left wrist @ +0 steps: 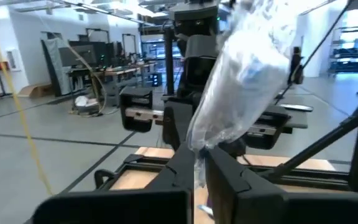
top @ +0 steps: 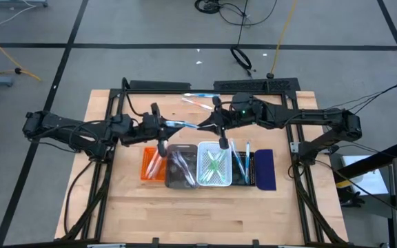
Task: Pick & Place Toothbrushes
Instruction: Put the blue toothbrush into the right black bin
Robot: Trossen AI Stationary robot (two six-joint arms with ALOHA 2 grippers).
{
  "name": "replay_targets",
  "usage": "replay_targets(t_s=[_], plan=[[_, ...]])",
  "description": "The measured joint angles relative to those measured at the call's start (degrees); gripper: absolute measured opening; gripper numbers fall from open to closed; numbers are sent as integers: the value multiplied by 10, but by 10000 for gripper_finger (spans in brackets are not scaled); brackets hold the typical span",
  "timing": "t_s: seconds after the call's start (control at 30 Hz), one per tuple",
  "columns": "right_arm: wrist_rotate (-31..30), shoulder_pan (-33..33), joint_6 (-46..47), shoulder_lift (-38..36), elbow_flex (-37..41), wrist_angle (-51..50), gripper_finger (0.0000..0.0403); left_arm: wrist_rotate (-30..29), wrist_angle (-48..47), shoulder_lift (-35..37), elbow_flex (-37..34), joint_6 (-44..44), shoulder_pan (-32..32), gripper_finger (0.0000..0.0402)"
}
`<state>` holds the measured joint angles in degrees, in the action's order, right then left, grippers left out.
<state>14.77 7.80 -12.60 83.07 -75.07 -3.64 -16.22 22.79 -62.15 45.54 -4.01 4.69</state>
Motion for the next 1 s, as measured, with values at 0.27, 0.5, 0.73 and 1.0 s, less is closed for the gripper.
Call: replay_targets(t_s=[0.27, 0.5, 0.73, 1.0], plan=[[3, -1, 12, 0, -1, -23, 92, 1, -13, 0, 0, 16, 2, 0], [4, -1, 14, 0, -1, -30, 109, -21, -45, 0, 0, 21, 11, 0], [4, -1, 14, -2, 0, -62, 105, -21, -86, 0, 0, 48, 12, 0], [5, -22, 14, -9, 0, -80, 107, -21, -110, -14, 0, 78, 10, 0]])
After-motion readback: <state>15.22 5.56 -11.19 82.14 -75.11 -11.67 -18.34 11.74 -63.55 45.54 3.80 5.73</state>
